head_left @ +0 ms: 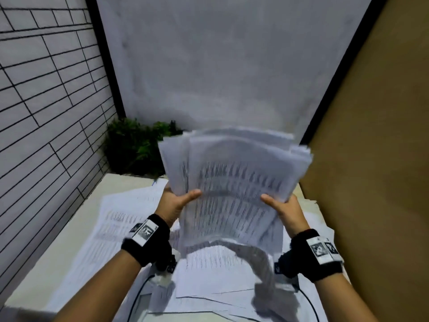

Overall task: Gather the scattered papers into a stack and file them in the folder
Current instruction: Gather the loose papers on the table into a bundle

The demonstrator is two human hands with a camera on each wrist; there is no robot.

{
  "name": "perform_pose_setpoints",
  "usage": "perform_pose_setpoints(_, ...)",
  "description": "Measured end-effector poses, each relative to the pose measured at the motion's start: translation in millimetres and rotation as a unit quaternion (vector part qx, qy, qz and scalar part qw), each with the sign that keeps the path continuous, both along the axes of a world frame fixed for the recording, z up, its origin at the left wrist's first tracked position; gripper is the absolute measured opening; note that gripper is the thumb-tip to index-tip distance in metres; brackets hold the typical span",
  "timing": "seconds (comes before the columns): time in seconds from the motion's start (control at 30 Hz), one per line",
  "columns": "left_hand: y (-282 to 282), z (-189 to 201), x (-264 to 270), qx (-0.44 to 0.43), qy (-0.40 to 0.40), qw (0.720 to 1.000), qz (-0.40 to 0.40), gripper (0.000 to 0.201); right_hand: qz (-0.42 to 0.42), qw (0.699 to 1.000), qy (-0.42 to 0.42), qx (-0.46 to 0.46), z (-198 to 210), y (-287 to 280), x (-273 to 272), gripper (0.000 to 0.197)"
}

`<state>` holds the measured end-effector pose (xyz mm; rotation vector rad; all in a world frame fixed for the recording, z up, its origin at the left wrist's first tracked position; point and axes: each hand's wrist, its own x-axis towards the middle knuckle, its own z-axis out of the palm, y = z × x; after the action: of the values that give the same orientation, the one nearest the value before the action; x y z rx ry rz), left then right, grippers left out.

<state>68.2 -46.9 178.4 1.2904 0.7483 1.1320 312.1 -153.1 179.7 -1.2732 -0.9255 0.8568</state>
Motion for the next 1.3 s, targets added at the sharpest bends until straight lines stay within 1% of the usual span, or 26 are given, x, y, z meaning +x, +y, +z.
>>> perform_pose_setpoints(0.07, 1, -5, 0, -0.004, -0.009, 1.0, -0.028, 0.097, 0.001, 1.0, -0.001, -0.021, -10, 0, -1, 0.07)
perform_pose_setpoints(0.1, 0, -6, 0, -0.006, -0.002, 0.999, -0.05, 0.102, -0.005, 1.0, -0.002, -0.029, -16, 0, -2, 0.077)
perform_pose_setpoints(0.13, -2, -7, 2, -0.007, 0.007, 0.997, -0.075, 0.102, -0.006, 0.999, -0.001, -0.031, -19, 1, -5, 0.078)
perform_pose_setpoints(0.17, -4, -5, 4, -0.009, 0.015, 0.996, -0.093, 0.097, -0.004, 0.999, 0.001, -0.031, -20, 2, -7, 0.074)
perform_pose_setpoints(0.27, -3, 3, 7, 0.003, 0.015, 0.994, -0.107, 0.078, 0.004, 1.0, 0.017, -0.006, -12, 3, -8, 0.039)
perform_pose_setpoints(0.3, 0, 4, 5, 0.007, 0.01, 0.995, -0.101, 0.077, 0.005, 0.999, 0.031, 0.005, -12, 3, -6, 0.035)
perform_pose_setpoints(0.33, 2, 3, 4, 0.005, 0.01, 0.995, -0.096, 0.077, 0.005, 0.999, 0.045, 0.005, -17, 3, -3, 0.039)
perform_pose_setpoints(0.37, 4, -2, 3, -0.008, 0.016, 0.995, -0.095, 0.079, 0.008, 0.999, 0.046, -0.009, -23, 2, -3, 0.051)
perform_pose_setpoints(0.4, 4, -10, 3, -0.029, 0.036, 0.994, -0.102, 0.08, 0.014, 0.998, 0.038, -0.04, -31, 1, -6, 0.064)
perform_pose_setpoints(0.43, 1, -20, 4, -0.056, 0.069, 0.99, -0.108, 0.083, 0.022, 0.997, 0.027, -0.071, -41, 0, -10, 0.071)
perform_pose_setpoints(0.5, -4, -30, 7, -0.085, 0.107, 0.985, -0.108, 0.08, 0.022, 0.996, 0.013, -0.084, -54, -1, -17, 0.074)
perform_pose_setpoints(0.57, -2, -28, 5, -0.082, 0.095, 0.988, -0.085, 0.069, -0.016, 0.998, 0.027, -0.059, -55, 0, -14, 0.076)
perform_pose_setpoints(0.6, 2, -24, 3, -0.076, 0.083, 0.99, -0.079, 0.069, -0.029, 0.998, 0.038, -0.048, -51, -1, -11, 0.076)
perform_pose_setpoints(0.67, 9, -17, -4, -0.055, 0.059, 0.993, -0.089, 0.069, -0.021, 0.998, 0.042, -0.039, -44, -3, -6, 0.076)
perform_pose_setpoints(0.77, 15, -22, -10, -0.04, 0.049, 0.99, -0.125, 0.072, -0.003, 0.998, 0.006, -0.069, -46, -4, -5, 0.084)
perform_pose_setpoints(0.87, 18, -37, -7, -0.072, 0.073, 0.985, -0.136, 0.071, -0.005, 0.994, 0.013, -0.107, -60, -1, -8, 0.09)
perform_pose_setpoints(0.9, 17, -41, -5, -0.084, 0.078, 0.985, -0.129, 0.066, -0.002, 0.993, 0.016, -0.115, -64, 0, -11, 0.086)
perform_pose_setpoints(0.93, 18, -42, -3, -0.09, 0.082, 0.986, -0.112, 0.055, -0.003, 0.992, 0.007, -0.127, -69, 0, -13, 0.075)
perform_pose_setpoints(0.97, 18, -42, -2, -0.093, 0.083, 0.988, -0.091, 0.039, -0.011, 0.991, -0.003, -0.135, -72, 0, -14, 0.058)
perform_pose_setpoints(1.03, 22, -39, -3, -0.091, 0.069, 0.992, -0.054, 0.008, -0.054, 0.985, -0.052, -0.154, -76, -2, -10, 0.024)
perform_pose_setpoints(1.07, 24, -37, -6, -0.087, 0.054, 0.994, -0.043, 0.006, -0.08, 0.981, -0.079, -0.159, -78, -4, -6, 0.017)
perform_pose_setpoints(1.1, 27, -34, -8, -0.082, 0.034, 0.995, -0.046, 0.004, -0.109, 0.976, -0.095, -0.16, -80, -5, -1, 0.02)
perform_pose_setpoints(1.13, 29, -32, -10, -0.073, 0.014, 0.996, -0.048, 0.016, -0.136, 0.974, -0.097, -0.156, -81, -6, 3, 0.025)
perform_pose_setpoints(1.2, 33, -30, -12, -0.062, -0.002, 0.997, -0.043, 0.052, -0.172, 0.97, -0.095, -0.145, -83, -6, 2, 0.032)
perform_pose_setpoints(1.23, 33, -32, -11, -0.064, -0.006, 0.997, -0.042, 0.062, -0.181, 0.968, -0.094, -0.148, -85, -5, -2, 0.035)
perform_pose_setpoints(1.3, 31, -41, -9, -0.078, 0.005, 0.995, -0.065, 0.073, -0.173, 0.966, -0.086, -0.17, -93, -3, -16, 0.038)
